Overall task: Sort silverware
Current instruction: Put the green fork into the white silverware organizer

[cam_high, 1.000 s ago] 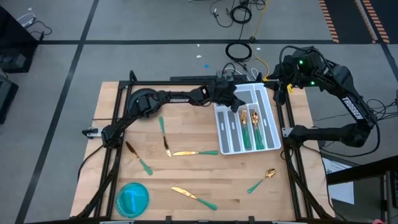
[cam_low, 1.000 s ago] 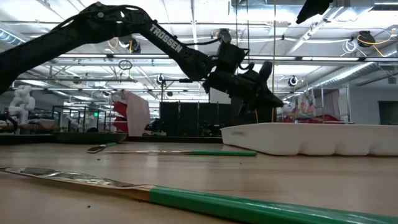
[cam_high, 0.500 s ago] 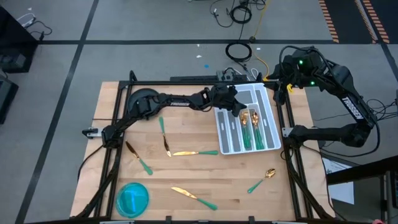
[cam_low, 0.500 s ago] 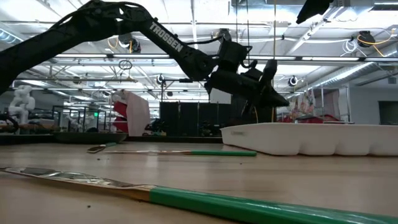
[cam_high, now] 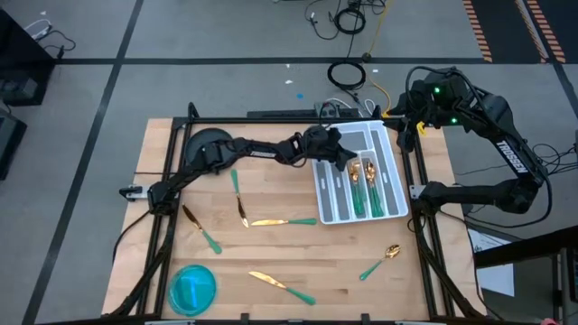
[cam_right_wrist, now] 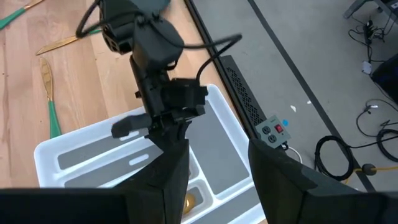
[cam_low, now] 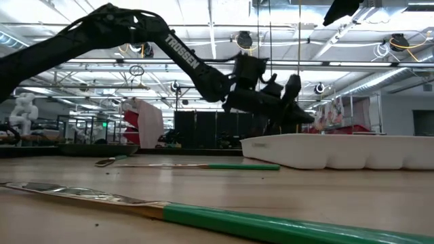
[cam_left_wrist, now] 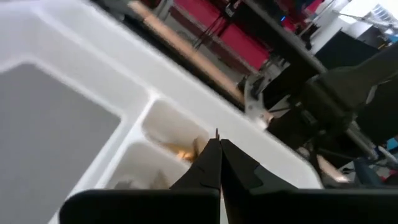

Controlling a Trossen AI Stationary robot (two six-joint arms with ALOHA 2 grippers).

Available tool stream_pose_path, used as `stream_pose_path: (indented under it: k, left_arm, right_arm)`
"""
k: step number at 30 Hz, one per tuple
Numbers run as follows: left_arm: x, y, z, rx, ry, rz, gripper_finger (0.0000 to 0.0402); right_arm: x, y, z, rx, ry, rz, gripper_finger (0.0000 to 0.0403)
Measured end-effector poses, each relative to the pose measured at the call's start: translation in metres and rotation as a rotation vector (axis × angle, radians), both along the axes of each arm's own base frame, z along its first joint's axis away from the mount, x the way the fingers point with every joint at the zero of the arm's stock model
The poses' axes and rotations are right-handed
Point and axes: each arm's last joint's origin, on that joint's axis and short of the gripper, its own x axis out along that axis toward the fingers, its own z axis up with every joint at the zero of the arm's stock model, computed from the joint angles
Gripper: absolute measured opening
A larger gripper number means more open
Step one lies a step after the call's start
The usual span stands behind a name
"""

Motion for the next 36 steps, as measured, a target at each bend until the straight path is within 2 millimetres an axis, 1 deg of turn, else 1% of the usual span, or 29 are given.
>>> stream_pose_path:
  k: [4,12,19,29,36]
  left_arm:
    - [0.001,-0.001,-0.012,0.017,0.025,-0.003,0.0]
    - [0.0,-0.001,-0.016,0.042,0.073,-0.009,0.0]
    - [-0.003,-0.002,-0.026,0.05,0.175,-0.021,0.0]
    - [-0.004,-0.002,-0.027,0.074,0.189,-0.023,0.0001]
    - [-0.004,-0.003,-0.027,0.073,0.193,-0.021,0.0022]
  right_arm:
    - [0.0,0.0,0.0,0.001,0.0,0.001,0.016]
    - [0.0,0.0,0.0,0.004,-0.003,0.001,0.016]
    - [0.0,0.0,0.0,-0.002,0.001,0.007,0.016]
    - [0.0,0.0,0.0,-0.003,0.001,0.008,0.016]
    - [0.0,0.0,0.0,-0.003,0.001,0.008,0.016]
